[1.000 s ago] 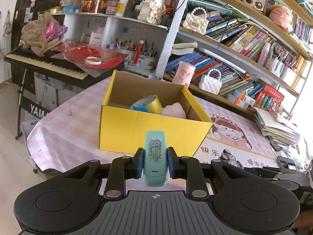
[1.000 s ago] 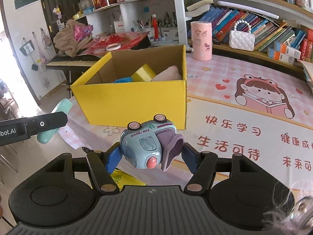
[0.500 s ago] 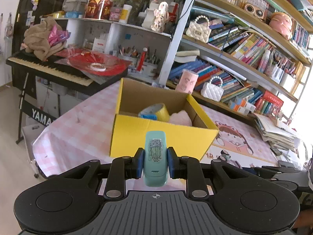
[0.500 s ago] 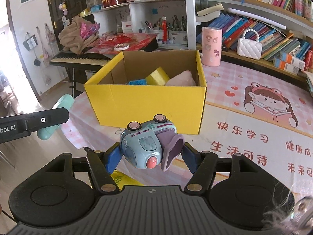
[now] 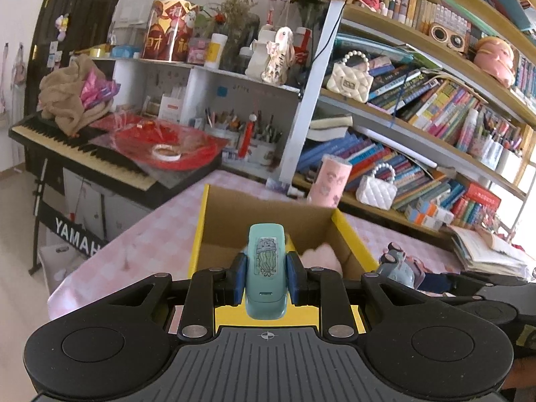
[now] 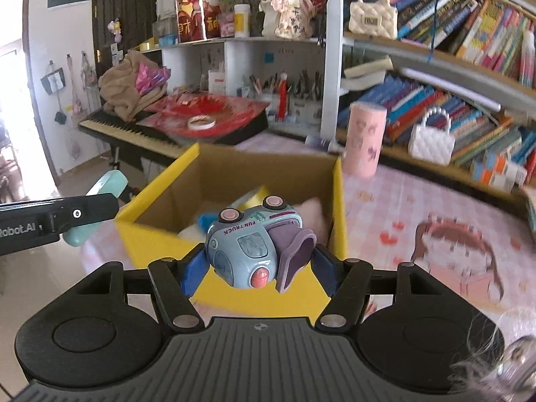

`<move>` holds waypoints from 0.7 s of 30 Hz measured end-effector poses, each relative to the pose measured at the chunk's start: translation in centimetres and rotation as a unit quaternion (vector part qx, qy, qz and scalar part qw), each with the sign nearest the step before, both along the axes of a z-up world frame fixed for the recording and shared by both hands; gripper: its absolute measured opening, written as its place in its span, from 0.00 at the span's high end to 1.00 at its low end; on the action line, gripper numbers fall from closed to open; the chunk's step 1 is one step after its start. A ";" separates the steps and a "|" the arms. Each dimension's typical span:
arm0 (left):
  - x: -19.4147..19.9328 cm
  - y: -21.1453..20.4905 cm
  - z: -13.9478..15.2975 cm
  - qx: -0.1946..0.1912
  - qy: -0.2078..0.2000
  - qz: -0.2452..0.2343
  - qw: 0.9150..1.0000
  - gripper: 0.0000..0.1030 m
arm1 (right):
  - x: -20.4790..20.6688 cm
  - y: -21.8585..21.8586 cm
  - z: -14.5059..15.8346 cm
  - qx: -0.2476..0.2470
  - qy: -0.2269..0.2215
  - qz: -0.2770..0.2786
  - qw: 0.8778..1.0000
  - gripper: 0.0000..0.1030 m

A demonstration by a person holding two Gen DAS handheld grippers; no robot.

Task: Organize objects
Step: 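Carry the stapler with the left tool while the right tool carries the toy car to the yellow box, then open the right tool to drop the toy car into the box while the left tool drops the stapler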

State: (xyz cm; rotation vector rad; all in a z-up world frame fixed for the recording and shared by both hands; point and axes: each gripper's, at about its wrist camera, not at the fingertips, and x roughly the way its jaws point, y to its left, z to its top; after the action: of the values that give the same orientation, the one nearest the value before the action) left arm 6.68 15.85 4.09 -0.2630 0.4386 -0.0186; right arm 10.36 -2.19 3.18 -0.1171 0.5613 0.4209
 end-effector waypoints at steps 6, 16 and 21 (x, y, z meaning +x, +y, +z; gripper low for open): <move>2.8 -0.7 0.2 0.002 0.002 0.014 1.000 0.78 | 5.4 0.4 -0.4 -0.017 0.006 0.007 1.000 0.38; 6.1 -2.3 -1.1 0.028 0.032 0.019 0.999 0.78 | 12.4 1.7 -3.9 -0.016 0.119 0.059 0.991 0.38; 7.0 -2.3 -1.9 0.028 0.048 0.026 0.998 0.78 | 13.0 3.1 -4.6 -0.049 0.119 0.092 0.987 0.38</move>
State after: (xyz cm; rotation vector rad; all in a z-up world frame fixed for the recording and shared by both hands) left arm 13.65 13.59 2.21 -0.2198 0.5274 0.0581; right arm 23.33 0.91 -1.40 -0.2169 0.8107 0.5916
